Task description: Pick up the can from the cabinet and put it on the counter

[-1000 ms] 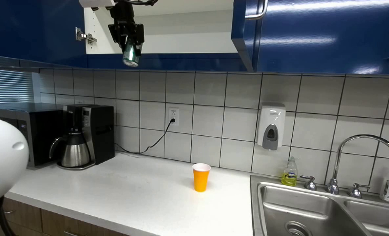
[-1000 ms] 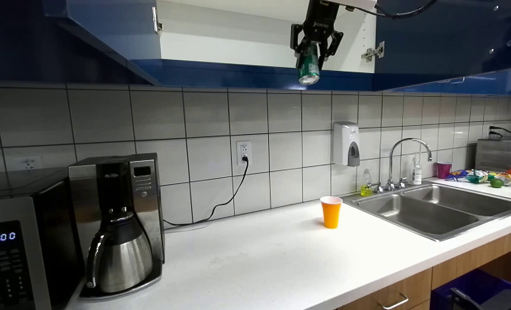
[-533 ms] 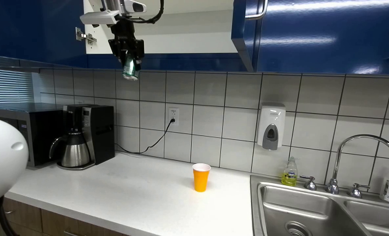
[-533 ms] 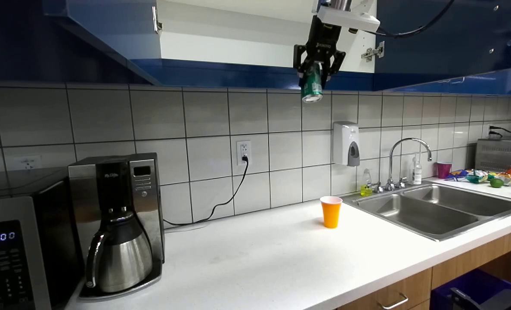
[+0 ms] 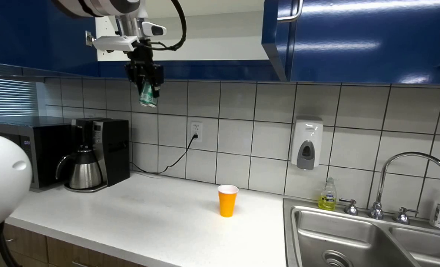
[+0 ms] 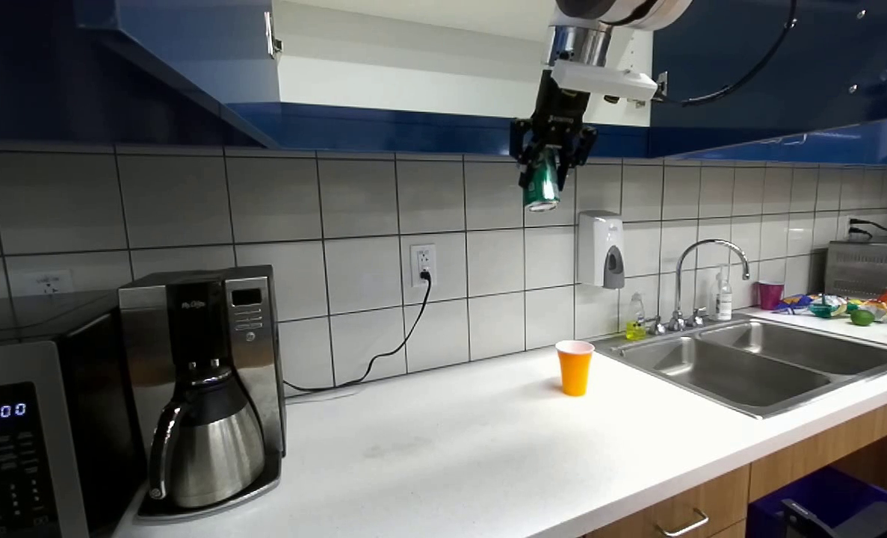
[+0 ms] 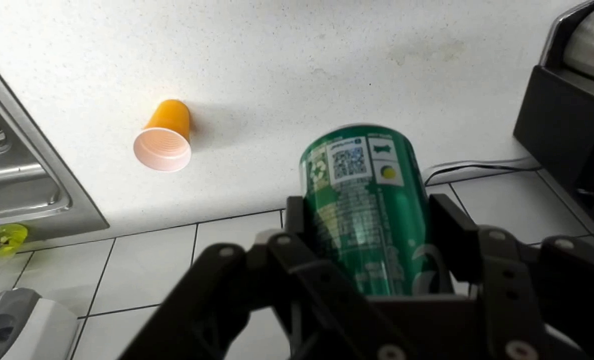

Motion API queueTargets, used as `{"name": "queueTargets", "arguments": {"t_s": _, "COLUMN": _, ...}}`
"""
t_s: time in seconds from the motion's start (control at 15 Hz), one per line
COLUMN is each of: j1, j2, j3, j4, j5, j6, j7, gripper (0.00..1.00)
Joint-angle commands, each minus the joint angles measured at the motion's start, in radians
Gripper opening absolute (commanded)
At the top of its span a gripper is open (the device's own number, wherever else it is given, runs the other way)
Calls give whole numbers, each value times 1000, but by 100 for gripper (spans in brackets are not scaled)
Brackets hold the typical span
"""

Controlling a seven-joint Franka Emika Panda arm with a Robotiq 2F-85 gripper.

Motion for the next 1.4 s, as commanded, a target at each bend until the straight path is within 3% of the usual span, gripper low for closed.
{"name": "queueTargets", "arguments": {"t_s": 0.0, "j1": -17, "j2": -19, "j3": 11, "j4": -57, "j5": 26, "j6": 68, "j7": -42, "gripper": 38}}
{"name": "queueTargets", "arguments": {"t_s": 0.6, "j1": -16, "j2": 34, "j3": 6, "j4": -193, "j5": 27, "j6": 230, "j7": -65, "gripper": 38}}
{"name": "queueTargets", "arguments": {"t_s": 1.33, "j1": -11, "j2": 204, "j3": 5, "j4": -286, "j5": 28, "j6": 473, "j7": -92, "gripper": 38}}
